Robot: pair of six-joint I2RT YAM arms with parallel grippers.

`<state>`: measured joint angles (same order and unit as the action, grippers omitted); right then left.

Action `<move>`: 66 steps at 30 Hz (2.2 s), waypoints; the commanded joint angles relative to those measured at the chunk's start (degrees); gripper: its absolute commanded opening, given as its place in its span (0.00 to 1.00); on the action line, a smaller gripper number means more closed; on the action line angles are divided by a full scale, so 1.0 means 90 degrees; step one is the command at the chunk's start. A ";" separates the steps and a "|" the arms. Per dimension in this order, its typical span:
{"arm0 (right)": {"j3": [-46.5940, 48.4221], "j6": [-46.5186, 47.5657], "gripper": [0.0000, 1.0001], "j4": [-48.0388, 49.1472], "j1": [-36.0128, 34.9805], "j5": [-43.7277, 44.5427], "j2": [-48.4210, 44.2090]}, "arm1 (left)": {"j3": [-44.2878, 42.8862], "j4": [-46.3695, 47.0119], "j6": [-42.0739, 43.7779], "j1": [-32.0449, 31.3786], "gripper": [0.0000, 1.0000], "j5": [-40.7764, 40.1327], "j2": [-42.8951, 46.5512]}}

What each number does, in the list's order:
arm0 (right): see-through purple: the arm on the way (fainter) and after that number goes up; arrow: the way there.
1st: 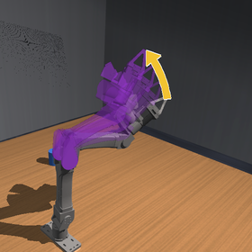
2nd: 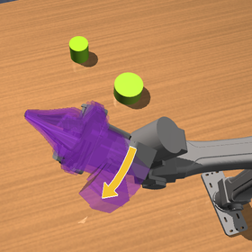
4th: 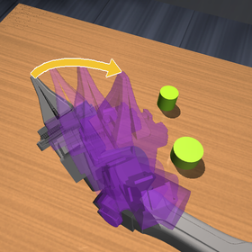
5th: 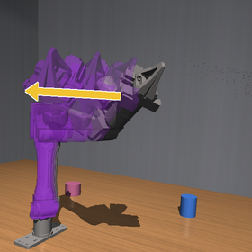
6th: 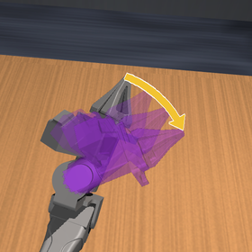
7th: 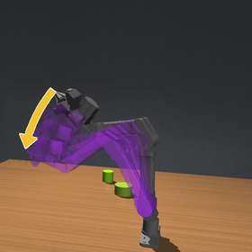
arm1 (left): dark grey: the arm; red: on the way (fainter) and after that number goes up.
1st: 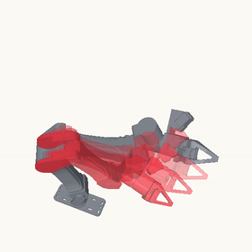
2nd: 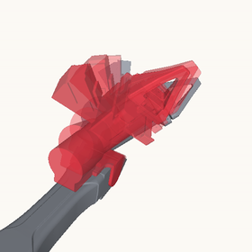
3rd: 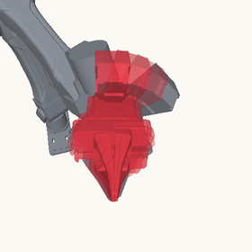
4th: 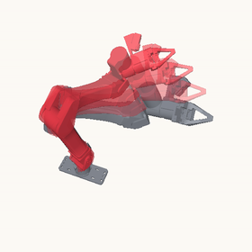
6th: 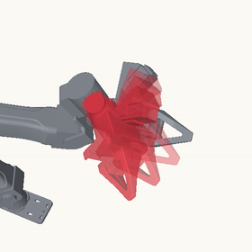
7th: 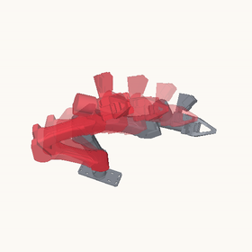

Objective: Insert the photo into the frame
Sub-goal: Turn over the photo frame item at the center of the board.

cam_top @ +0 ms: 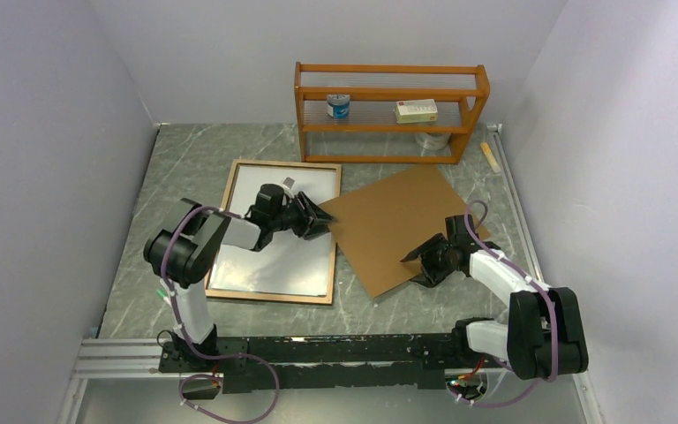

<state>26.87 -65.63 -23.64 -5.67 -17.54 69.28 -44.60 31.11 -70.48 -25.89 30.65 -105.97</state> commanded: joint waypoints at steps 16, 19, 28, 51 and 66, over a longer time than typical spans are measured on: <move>0.0261 0.0657 0.54 -0.0079 -0.0005 0.0063 -0.0656 | -0.0282 0.1644 -0.0573 0.0045 0.03 0.0227 -0.0363; 0.0549 0.1050 0.55 -0.0497 -0.0005 0.0422 -0.0845 | -0.0512 0.1179 -0.0404 0.0064 0.03 0.0280 -0.0235; 0.1680 0.2570 0.71 -0.1981 -0.0774 0.2375 -0.1819 | -0.1440 -0.0948 0.0084 0.0357 0.02 0.0956 0.0125; 0.3401 0.6732 0.94 -0.0833 -0.7705 0.7283 0.0704 | -0.3121 -0.4073 0.0829 0.1212 0.03 0.2301 0.0260; 0.2264 0.8863 0.72 0.1659 -0.7900 0.9189 0.1442 | -0.3260 -0.4325 0.0739 0.1366 0.03 0.2596 0.0320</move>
<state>49.28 6.11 -17.80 -76.71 59.90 81.67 -71.16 -7.18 -63.68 -14.39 50.63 -106.96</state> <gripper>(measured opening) 0.786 0.034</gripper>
